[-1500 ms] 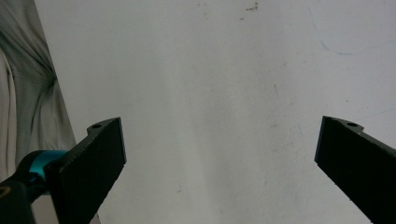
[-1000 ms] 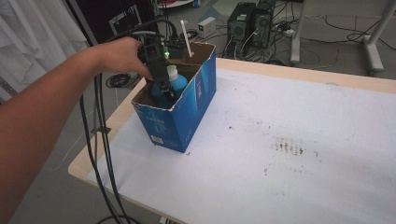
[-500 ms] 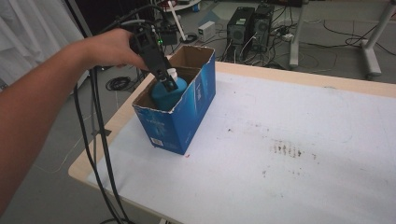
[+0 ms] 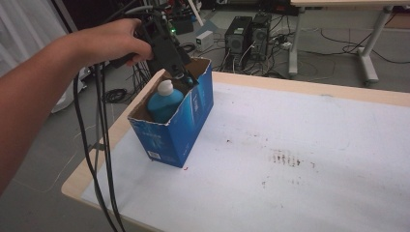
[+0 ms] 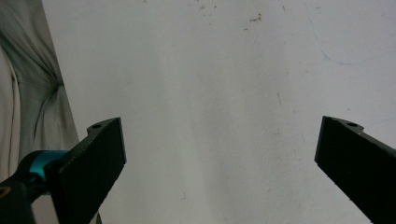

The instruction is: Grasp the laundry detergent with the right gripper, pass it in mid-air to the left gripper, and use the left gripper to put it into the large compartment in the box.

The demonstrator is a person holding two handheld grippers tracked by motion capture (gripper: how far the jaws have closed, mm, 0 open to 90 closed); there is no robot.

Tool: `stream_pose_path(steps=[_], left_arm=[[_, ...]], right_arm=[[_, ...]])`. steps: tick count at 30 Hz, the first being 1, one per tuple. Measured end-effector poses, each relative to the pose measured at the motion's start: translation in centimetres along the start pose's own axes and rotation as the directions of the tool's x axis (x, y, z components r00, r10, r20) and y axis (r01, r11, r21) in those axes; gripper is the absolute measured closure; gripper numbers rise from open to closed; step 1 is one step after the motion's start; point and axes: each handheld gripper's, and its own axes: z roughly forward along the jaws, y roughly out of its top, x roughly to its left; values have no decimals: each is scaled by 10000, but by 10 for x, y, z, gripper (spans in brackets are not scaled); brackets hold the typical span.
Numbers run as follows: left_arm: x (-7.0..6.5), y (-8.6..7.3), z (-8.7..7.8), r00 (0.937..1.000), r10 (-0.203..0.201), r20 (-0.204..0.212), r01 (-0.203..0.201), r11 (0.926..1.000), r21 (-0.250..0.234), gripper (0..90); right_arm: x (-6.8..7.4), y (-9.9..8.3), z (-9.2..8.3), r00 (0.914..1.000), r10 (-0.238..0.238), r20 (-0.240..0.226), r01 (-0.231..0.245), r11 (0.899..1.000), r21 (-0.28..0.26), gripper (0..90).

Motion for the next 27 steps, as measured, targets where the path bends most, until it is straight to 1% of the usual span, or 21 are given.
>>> stream_pose_path(steps=[2, 4, 5, 7, 9, 11, 12, 13, 15, 16, 18, 19, 20, 21, 22, 23, 24, 26, 27], left_arm=[[-6, 7, 1, 9996, 265, 40, -264, 9995, -165, 195], [-13, 13, 2, 9957, 921, -30, -922, 9951, -349, 195], [-16, 15, 3, 9941, 1080, -85, -1082, 9935, -343, 195], [-21, 20, 7, 9930, 1178, 23, -1177, 9928, -222, 195], [-23, 25, 11, 9928, 1155, 315, -1153, 9933, -71, 195], [-25, 27, 13, 9923, 1203, 279, -1200, 9927, -125, 195], [-27, 29, 15, 9916, 1279, 191, -1274, 9915, -262, 195], [-28, 30, 16, 9920, 1246, 215, -1238, 9917, -349, 195], [-28, 34, 19, 9924, 1118, 506, -1099, 9932, -395, 195], [-27, 36, 20, 9940, 951, 539, -930, 9949, -391, 195], [-27, 38, 23, 9942, 921, 547, -892, 9946, -526, 195], [-27, 38, 23, 9942, 921, 547, -892, 9946, -526, 195], [-26, 43, 27, 9940, 743, 798, -718, 9969, -336, 195], [-26, 44, 29, 9933, 785, 843, -763, 9966, -296, 194], [-27, 46, 31, 9941, 748, 788, -732, 9971, -221, 186], [-28, 47, 33, 9951, 806, 574, -797, 9967, -165, 140], [-29, 49, 34, 9947, 923, 464, -917, 9957, -143, 74], [-29, 51, 37, 9935, 966, 602, -954, 9952, -230, 67], [-29, 51, 37, 9935, 966, 602, -954, 9952, -230, 67]], right_arm=[[0, -1, 0, 10000, 22, 3, -22, 10000, -18, 13], [-1, -2, -1, 10000, 17, 23, -17, 10000, -34, 13], [0, -2, -1, 10000, 63, 9, -63, 10000, -21, 12], [0, -2, -2, 10000, 52, 15, -51, 10000, -66, 12], [0, -2, -2, 10000, 27, 24, -27, 10000, -84, 13], [0, -2, -2, 10000, 40, 28, -40, 10000, -87, 13], [0, -2, -1, 10000, 42, 19, -42, 9999, -98, 13], [0, -3, -1, 10000, 38, 9, -38, 9999, -100, 13], [0, -3, 0, 10000, 27, 4, -27, 10000, -94, 13], [0, -3, 0, 10000, 39, -3, -39, 10000, -90, 13], [-1, -4, 0, 10000, 26, 4, -26, 9999, -127, 13], [-1, -4, 0, 10000, 26, 4, -26, 9999, -127, 13], [-2, -5, -1, 9999, 108, 4, -108, 9998, -150, 13], [-2, -6, -1, 10000, 99, -7, -99, 9998, -168, 13], [-3, -6, -1, 10000, 70, -11, -70, 9998, -203, 13], [-3, -6, -1, 10000, 83, -6, -83, 9998, -200, 13], [-3, -6, -2, 9999, 139, -18, -139, 9997, -192, 12], [-3, -7, -2, 9999, 172, -7, -172, 9996, -244, 13], [-3, -7, -2, 9999, 172, -7, -172, 9996, -244, 13]])
